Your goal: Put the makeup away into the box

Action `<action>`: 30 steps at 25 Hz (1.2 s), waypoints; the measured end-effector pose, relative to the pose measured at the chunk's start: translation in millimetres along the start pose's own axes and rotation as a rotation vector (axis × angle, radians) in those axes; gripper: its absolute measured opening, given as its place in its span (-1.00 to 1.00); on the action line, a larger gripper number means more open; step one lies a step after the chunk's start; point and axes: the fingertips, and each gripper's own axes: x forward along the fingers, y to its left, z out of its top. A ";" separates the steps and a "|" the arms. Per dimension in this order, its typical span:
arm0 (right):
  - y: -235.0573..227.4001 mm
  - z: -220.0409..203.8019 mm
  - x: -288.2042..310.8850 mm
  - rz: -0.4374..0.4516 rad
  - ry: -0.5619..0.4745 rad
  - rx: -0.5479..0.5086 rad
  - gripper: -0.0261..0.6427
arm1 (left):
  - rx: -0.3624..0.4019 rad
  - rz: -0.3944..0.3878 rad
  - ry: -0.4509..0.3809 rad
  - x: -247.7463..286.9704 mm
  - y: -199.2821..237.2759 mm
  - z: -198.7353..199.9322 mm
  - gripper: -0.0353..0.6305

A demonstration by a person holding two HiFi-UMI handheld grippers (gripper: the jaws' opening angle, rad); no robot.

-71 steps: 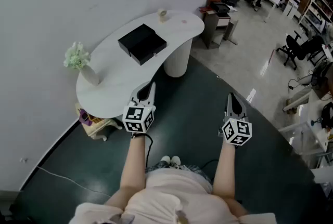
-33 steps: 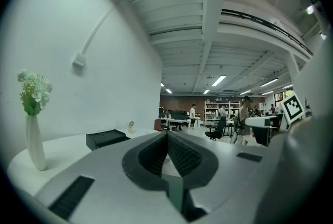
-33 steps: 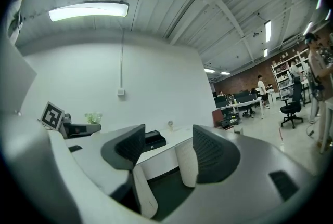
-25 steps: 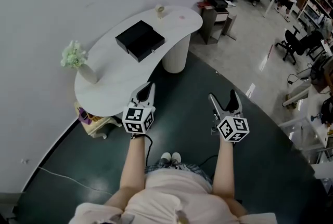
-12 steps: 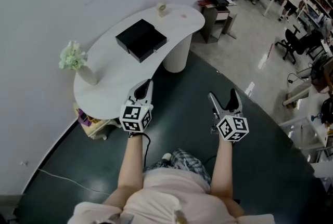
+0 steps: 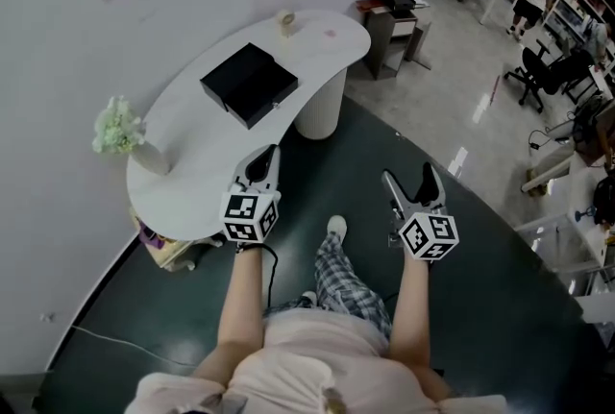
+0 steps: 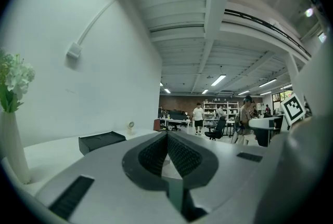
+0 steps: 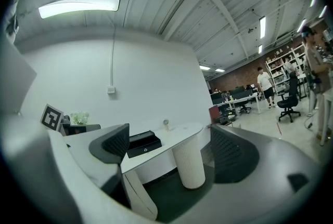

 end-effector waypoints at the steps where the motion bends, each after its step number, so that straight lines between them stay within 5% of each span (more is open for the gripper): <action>1: -3.0 0.0 9.1 0.002 -0.001 0.003 0.51 | 0.002 0.002 0.000 7.5 4.1 0.2 -0.82; 7: -26.7 5.0 93.4 0.034 -0.019 0.007 0.50 | -0.003 0.043 -0.019 70.6 44.0 1.9 -0.82; 16: -73.4 28.1 295.6 0.196 0.034 -0.003 0.50 | -0.017 0.224 -0.011 203.2 124.8 19.0 -0.82; 22: -55.6 33.5 431.6 0.369 0.103 -0.015 0.50 | -0.037 0.382 -0.011 250.6 189.3 32.2 -0.82; 30: -10.4 16.5 539.6 0.539 0.166 -0.057 0.50 | -0.065 0.544 -0.016 266.6 247.1 31.1 -0.82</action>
